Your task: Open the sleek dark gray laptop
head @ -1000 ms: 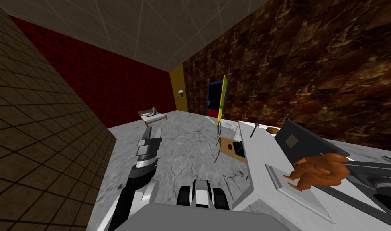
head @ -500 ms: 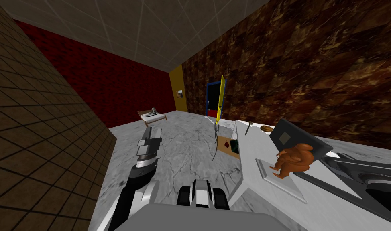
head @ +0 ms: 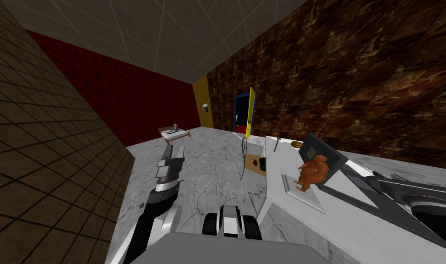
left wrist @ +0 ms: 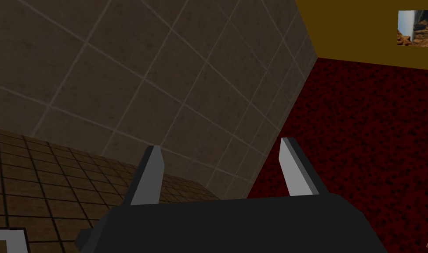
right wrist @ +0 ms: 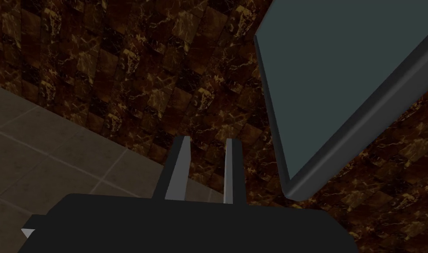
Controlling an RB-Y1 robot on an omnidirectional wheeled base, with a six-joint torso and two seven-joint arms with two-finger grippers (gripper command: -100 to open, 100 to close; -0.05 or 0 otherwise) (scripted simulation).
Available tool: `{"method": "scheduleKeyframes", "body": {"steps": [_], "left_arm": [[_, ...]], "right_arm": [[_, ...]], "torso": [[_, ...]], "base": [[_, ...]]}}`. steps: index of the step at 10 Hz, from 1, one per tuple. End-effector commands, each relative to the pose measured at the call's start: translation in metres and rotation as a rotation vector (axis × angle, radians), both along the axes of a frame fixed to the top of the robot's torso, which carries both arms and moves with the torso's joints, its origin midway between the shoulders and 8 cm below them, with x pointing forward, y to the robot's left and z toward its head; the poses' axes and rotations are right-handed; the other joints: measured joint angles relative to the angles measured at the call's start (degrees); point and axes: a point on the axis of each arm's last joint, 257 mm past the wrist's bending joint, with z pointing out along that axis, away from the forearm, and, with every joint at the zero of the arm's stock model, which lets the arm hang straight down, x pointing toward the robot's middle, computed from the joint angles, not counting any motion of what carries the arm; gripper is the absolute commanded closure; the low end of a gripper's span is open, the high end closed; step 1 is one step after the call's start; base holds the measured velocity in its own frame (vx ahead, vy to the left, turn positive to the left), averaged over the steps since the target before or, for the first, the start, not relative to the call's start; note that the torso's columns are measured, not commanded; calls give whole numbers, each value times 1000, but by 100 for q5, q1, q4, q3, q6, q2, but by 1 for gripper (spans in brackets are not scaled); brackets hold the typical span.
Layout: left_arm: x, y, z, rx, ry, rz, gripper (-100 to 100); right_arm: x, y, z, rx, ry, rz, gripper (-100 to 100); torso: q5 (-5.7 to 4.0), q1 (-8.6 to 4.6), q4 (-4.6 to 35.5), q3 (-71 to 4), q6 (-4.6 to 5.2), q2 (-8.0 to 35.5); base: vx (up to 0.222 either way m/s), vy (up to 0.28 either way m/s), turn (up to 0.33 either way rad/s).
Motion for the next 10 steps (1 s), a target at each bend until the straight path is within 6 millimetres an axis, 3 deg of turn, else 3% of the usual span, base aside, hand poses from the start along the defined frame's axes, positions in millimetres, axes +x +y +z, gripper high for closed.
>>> {"method": "scheduleKeyframes", "body": {"steps": [1,4,6,10], "left_arm": [[0,0,0,0,0,0,0],[0,0,0,0,0,0,0],[0,0,0,0,0,0,0],[0,0,0,0,0,0,0]], "right_arm": [[6,14,23,-93,20,44,-100],[12,30,43,-201,57,89,-100],[14,38,44,-261,105,109,-100],[0,28,16,-289,216,76,-100]], "torso": [[-1,-7,8,15,1,19],[-20,-60,-5,-10,-2,-23],[-13,-41,-12,-25,-3,-45],[-12,-39,-12,-25,-3,-44]], "base": [[-221,77,-14],[-154,13,1],[-35,7,26],[153,25,31]]}}
